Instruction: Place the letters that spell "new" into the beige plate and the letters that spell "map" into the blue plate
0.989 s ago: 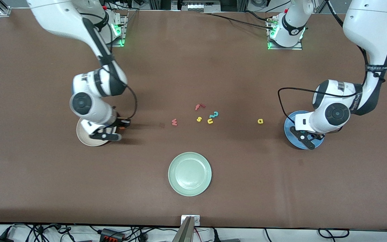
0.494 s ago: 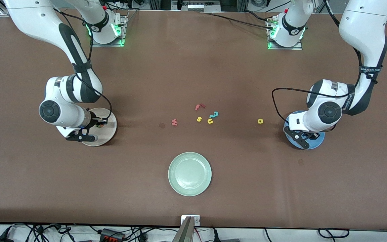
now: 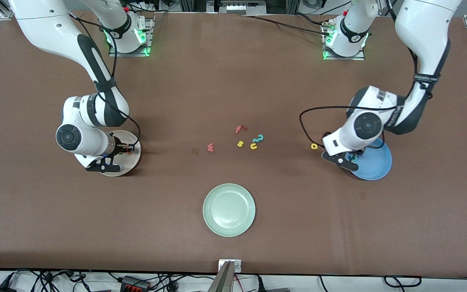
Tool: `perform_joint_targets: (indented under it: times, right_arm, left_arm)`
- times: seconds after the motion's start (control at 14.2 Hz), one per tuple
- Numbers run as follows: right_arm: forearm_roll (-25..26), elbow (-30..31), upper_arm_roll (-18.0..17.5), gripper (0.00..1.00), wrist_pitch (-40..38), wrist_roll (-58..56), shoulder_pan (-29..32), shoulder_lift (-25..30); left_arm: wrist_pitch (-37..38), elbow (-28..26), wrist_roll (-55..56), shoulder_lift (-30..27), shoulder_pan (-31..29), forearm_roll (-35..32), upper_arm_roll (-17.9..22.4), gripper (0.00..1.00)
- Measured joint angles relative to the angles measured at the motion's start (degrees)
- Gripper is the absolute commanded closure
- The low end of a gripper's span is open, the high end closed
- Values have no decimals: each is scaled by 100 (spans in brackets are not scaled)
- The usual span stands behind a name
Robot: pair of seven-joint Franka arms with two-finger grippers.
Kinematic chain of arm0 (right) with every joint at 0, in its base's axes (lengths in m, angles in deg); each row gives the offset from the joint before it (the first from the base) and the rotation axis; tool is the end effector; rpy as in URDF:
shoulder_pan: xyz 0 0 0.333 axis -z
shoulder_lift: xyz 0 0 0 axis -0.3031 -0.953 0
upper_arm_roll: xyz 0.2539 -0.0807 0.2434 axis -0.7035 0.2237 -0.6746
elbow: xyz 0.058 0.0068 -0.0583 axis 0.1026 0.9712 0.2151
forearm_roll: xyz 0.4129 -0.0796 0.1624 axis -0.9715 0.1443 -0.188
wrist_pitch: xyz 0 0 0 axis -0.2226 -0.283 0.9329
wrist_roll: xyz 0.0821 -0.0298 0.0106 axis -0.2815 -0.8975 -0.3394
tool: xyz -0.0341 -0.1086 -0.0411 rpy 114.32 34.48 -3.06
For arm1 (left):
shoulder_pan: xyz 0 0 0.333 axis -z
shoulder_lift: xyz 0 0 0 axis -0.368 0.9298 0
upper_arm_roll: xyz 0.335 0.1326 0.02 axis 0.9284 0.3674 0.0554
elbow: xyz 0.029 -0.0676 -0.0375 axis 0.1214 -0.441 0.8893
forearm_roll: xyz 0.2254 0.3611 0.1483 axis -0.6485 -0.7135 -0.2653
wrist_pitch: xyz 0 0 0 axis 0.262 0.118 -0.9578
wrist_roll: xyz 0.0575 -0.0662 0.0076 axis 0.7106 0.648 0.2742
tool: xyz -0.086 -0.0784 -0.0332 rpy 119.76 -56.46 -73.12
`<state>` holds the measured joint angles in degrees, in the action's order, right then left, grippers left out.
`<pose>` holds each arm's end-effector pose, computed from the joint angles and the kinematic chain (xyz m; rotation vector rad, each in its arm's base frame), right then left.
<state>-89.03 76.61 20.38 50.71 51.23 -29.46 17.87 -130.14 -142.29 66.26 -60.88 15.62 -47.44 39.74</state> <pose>0.6616 0.1017 0.1916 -3.1250 0.0384 0.2792 0.6180 -0.1718 0.2183 -2.9853 0.4441 0.2785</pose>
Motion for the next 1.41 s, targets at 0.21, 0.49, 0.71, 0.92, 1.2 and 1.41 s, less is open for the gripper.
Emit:
perform_joint_targets:
  times: [0.21, 0.49, 0.71, 0.92, 1.2, 1.41]
  right_arm:
    - [-6, -274, -85, 0, -16, -1, -196, 44]
    - [-17, -542, -125, 0, -20, 110, -1089, 47]
    - [-17, -831, -127, 0, -19, 195, -1636, -90]
    - [-17, -1263, -127, 0, -17, 519, -2026, -445]
    - [-17, -1553, -123, 13, 11, 1147, -2341, -895]
    - [-17, -1712, -124, 22, 27, 1721, -2542, -1065]
  left_arm:
    - [-67, -122, 1405, 78, 63, 0, -273, 0]
    - [-625, -167, 2158, 417, 3, 0, -276, 25]
    - [-875, -167, 2268, 624, -34, 0, -269, 34]
    - [-944, -167, 2327, 702, -33, 0, -270, 38]
    - [-1111, -168, 2339, 790, -42, 0, -270, 79]
    - [-1145, -158, 2344, 783, -46, 0, -302, 92]
